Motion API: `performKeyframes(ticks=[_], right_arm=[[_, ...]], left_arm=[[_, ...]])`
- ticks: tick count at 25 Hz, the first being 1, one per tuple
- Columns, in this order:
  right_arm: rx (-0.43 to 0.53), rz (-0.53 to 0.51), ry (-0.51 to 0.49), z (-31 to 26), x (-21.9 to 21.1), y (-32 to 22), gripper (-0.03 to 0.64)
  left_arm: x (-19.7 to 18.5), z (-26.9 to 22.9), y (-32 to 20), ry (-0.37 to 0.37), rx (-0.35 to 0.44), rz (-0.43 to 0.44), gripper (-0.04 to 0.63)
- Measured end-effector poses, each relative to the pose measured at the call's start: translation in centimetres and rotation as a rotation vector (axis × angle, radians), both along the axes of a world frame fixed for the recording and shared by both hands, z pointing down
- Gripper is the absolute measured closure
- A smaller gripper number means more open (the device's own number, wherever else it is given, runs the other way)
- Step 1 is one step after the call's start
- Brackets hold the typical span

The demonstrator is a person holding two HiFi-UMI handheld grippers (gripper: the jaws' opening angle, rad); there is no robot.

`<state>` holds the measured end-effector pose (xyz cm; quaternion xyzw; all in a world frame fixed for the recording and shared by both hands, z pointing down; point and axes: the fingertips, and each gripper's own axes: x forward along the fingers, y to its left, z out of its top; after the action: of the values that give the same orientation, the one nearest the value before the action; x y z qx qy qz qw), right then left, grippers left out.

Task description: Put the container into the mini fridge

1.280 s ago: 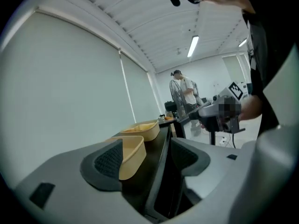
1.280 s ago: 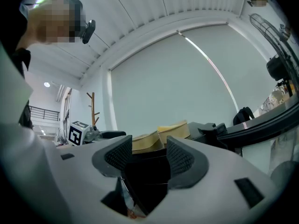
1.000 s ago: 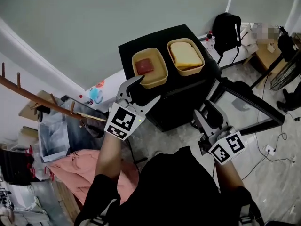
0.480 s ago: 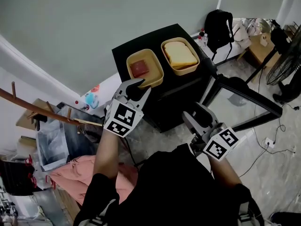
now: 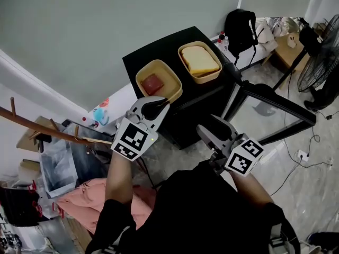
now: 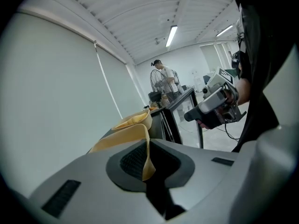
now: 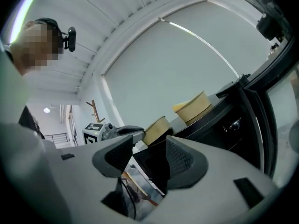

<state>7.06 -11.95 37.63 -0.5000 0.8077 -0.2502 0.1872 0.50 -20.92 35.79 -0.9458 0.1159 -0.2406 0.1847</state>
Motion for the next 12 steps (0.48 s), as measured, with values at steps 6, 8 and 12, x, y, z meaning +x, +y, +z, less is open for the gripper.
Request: performKeyframes(ticks=[6, 8, 12], right_arm=[[-0.074, -0.027, -0.281, 0.0, -0.2, -1.2, 0.38], [-0.093, -0.034, -0.334, 0.2, -0.5, -1.7, 0.38], [-0.142, -0.047, -0.411, 0.7, -1.0, -2.8, 0.378]], left_arm=[[-0.4, -0.5, 1.8, 0.027, 0.003, 0.028, 0.558], [-0.7, -0.5, 2.5, 0.032, 0.007, 0.04, 0.558], [-0.9, -0.5, 3.3, 0.036, 0.009, 0.048, 0.558]])
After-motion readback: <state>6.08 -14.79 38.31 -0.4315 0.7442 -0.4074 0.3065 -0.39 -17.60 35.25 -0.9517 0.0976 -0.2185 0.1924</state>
